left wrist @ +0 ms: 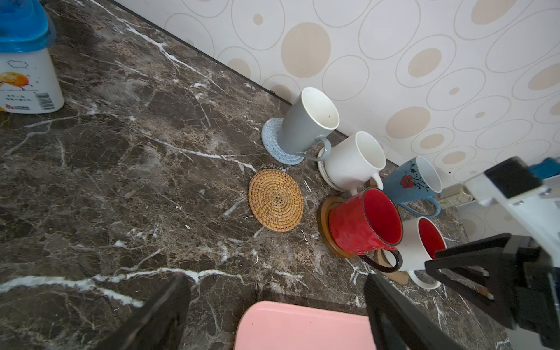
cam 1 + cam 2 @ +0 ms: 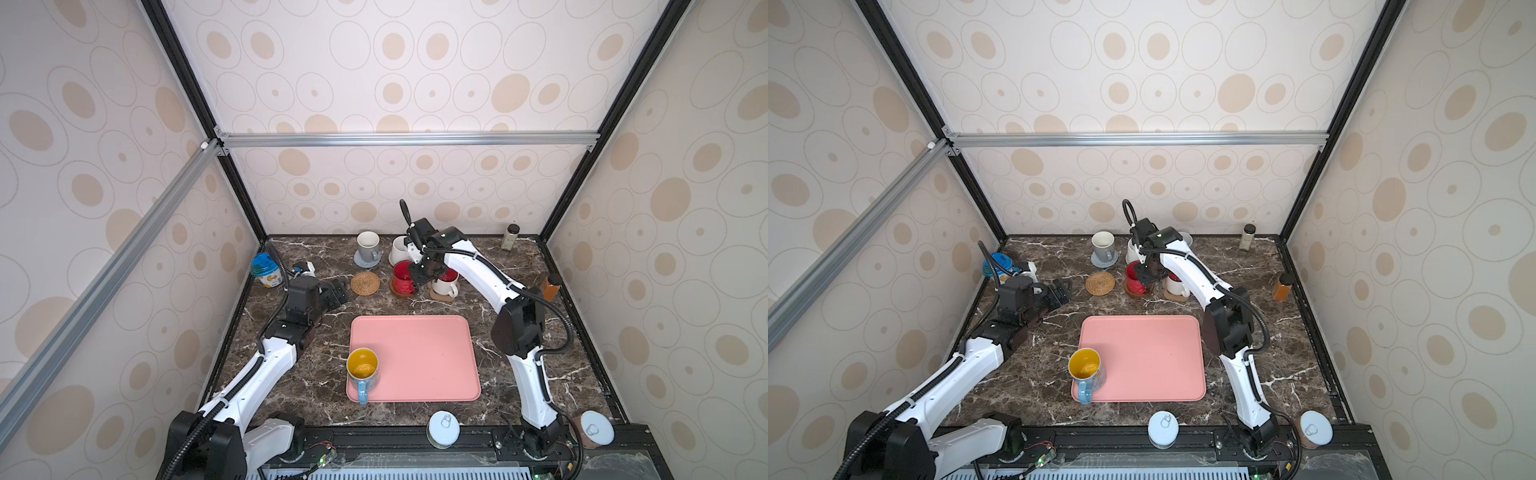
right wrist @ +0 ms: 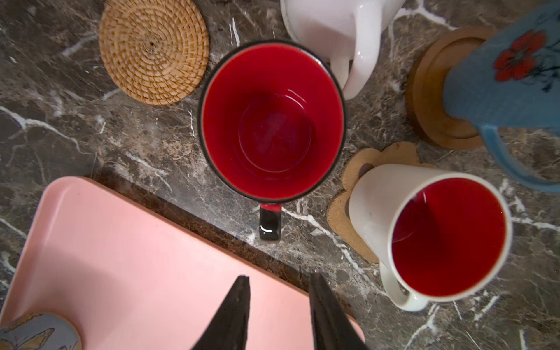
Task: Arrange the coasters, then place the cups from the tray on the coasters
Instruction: 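Lift right gripper off the red mug while left gripper reaches toward the butterfly mug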
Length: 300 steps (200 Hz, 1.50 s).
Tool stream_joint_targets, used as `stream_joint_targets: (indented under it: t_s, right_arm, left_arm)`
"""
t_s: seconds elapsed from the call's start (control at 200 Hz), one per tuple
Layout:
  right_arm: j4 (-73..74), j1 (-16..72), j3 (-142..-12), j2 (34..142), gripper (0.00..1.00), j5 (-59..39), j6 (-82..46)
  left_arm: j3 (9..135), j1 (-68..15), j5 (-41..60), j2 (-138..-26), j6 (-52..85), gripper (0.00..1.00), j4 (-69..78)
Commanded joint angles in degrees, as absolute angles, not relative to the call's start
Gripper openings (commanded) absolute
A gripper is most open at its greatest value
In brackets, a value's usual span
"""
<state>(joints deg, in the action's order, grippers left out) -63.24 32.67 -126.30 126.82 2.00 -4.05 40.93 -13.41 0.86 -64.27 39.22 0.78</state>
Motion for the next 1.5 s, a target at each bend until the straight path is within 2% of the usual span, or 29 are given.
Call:
stream_joint_targets:
  t_s: [0.0,0.555,1.101,1.231,1.496]
  right_arm:
    - [-65.0,32.3,-125.3,123.1,0.37,3.3,-4.7]
    - [-65.0,32.3,-124.2,119.6,0.38,5.0,-5.0]
    - [-62.8,32.3,-120.4,116.5,0.38,5.6,-3.2]
    - [-60.9,32.0,-118.3,115.6,0.38,4.5,-2.7]
    - [-57.8,29.6,-115.3,113.9,0.39,0.0,-3.2]
  left_arm:
    - [41.0,-12.7,0.1,-62.8,39.5,0.91,0.6]
    - [42.1,-12.7,0.7,-62.9,38.2,0.91,-0.4]
    - [48.8,-12.9,5.1,-63.1,34.0,0.88,-10.1]
    - [52.3,-15.5,5.6,-63.3,30.9,0.86,-15.9]
    - [59.3,-25.1,-1.0,-63.5,29.1,0.86,-27.5]
